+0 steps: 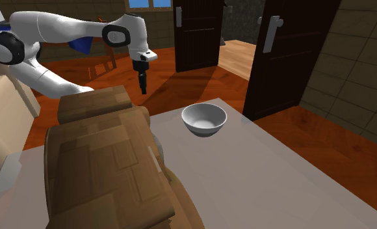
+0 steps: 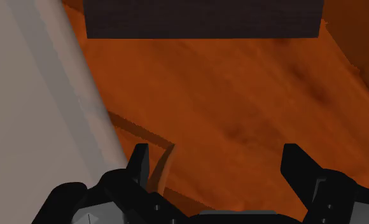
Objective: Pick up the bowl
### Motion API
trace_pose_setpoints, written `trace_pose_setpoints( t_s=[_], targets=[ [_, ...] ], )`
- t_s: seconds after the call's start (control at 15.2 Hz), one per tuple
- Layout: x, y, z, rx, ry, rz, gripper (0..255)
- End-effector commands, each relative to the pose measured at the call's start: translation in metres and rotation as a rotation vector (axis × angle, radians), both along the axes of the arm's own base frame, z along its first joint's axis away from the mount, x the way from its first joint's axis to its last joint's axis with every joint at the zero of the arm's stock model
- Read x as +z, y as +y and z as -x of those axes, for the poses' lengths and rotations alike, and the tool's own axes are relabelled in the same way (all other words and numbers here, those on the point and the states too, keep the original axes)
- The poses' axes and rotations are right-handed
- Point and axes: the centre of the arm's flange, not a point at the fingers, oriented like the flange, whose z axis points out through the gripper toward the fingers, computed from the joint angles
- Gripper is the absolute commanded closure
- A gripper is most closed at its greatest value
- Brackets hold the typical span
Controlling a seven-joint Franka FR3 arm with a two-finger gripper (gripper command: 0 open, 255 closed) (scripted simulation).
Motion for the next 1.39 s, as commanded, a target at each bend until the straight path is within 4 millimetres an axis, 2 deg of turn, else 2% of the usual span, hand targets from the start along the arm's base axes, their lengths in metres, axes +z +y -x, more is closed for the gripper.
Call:
trace_pose_setpoints(
  t_s=[0.0, 0.66, 1.32],
  targets=[
    [0.0, 0.0, 0.0, 0.0, 0.0, 0.0, 0],
    [0.008, -0.064, -0.1, 0.001, -0.043, 0.086, 0],
    [0.026, -0.127, -0.199, 0.002, -0.085, 0.171, 0]
  ],
)
